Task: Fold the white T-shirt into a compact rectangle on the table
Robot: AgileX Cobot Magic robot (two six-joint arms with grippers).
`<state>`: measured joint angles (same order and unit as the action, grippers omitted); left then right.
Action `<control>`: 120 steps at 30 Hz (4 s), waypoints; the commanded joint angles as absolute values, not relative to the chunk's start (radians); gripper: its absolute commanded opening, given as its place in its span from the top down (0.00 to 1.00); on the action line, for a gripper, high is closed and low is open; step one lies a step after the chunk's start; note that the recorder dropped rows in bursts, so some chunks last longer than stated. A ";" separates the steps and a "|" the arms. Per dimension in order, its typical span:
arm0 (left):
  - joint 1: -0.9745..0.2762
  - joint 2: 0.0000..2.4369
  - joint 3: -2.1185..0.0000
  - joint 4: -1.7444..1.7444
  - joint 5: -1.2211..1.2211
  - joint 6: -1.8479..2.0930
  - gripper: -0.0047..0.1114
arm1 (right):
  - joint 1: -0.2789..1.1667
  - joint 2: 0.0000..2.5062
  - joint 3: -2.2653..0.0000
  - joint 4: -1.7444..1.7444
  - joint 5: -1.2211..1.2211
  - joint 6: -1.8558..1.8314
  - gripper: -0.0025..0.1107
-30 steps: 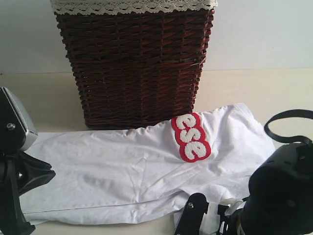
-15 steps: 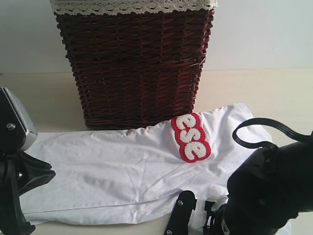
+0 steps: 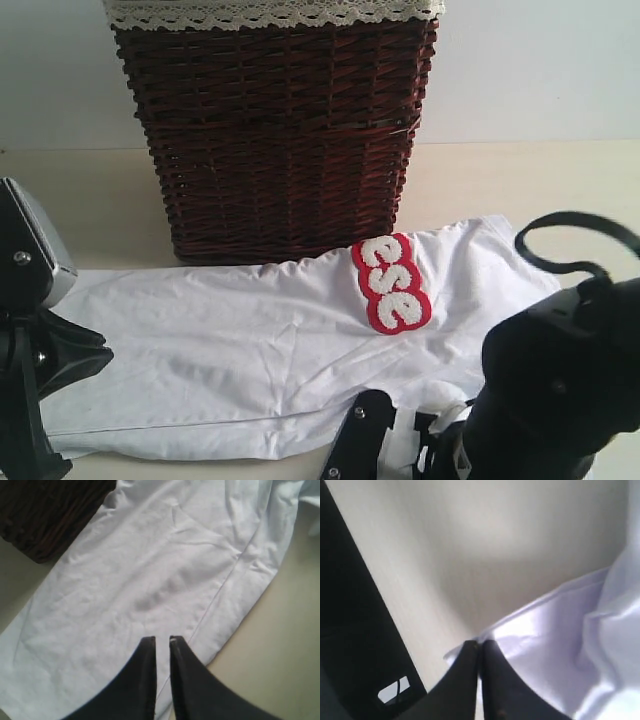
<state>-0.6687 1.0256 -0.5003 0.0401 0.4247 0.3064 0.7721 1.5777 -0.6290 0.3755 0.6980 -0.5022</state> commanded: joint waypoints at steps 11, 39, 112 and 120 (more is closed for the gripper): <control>-0.675 1.022 -0.497 0.030 0.427 0.305 0.85 | 0.772 1.433 -0.790 -0.361 0.747 0.171 0.98; -0.675 1.022 -0.497 0.028 0.427 0.284 0.85 | 0.489 1.647 -1.093 -0.916 0.691 0.614 0.33; -0.675 1.605 -0.499 -0.025 0.086 0.333 0.85 | 0.314 1.640 -0.718 -0.229 0.464 0.308 0.52; -0.671 1.671 -0.499 -0.025 0.018 0.333 0.85 | 0.314 1.739 -0.718 -0.229 0.401 0.308 0.80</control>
